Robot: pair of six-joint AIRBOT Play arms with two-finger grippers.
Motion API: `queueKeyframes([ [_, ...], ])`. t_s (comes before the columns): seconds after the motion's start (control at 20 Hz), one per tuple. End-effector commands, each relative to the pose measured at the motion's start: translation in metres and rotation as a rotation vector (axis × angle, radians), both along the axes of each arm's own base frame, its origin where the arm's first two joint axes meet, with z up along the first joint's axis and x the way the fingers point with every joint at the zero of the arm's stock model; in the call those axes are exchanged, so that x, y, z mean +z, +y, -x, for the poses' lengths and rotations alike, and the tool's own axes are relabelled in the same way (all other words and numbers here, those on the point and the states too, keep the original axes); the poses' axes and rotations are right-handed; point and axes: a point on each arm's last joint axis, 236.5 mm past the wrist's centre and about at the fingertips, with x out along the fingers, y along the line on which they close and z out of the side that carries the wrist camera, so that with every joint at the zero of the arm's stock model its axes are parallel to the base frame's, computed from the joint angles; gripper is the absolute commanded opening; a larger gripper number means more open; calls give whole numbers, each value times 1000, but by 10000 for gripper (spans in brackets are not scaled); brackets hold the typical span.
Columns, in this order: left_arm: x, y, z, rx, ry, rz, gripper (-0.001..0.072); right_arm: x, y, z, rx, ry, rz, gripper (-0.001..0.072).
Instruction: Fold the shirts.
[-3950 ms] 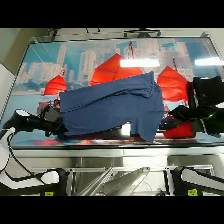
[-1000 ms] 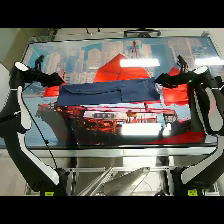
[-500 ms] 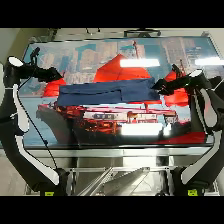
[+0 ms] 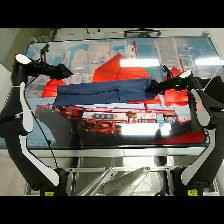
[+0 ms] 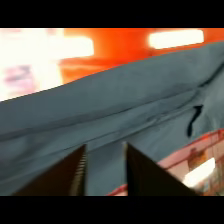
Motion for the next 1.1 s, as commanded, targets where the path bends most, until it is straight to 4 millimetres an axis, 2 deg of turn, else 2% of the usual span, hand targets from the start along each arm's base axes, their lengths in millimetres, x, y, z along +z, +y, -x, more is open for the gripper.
queueKeyframes([
  [0.0, -15, -65, 10, -110, 20, 7, 66, 16, 10, -2, 17, -20, -53, 23],
  [0.1, -42, -112, 16, -171, 38, 2, 30, 30, 12, 3, 50, -25, -66, 23],
  [0.2, -79, -160, 18, -205, 45, -8, 29, 43, 11, 2, 56, -52, -54, 22],
  [0.3, -108, -195, 21, -195, 63, -8, 29, 57, 6, 3, 59, -75, -40, 22],
  [0.4, -126, -220, 20, -175, 52, -8, 29, 73, 0, 5, 60, -95, -43, 22],
  [0.6, -138, -252, 27, -191, 31, -10, 29, 106, -19, 11, 55, -134, -44, 22],
  [0.75, -136, -278, 32, -182, 25, 34, 29, 132, -37, 14, 39, -177, -36, 22],
  [0.85, -125, -300, 32, -161, 10, 95, 29, 150, -50, 15, 23, -209, -28, 22],
  [0.95, -100, -319, 28, -131, -7, 194, 30, 164, -58, 18, 17, -231, -22, 22],
  [1.05, -46, -322, 21, -139, -49, 301, 29, 173, -57, 22, 30, -236, -31, 22],
])
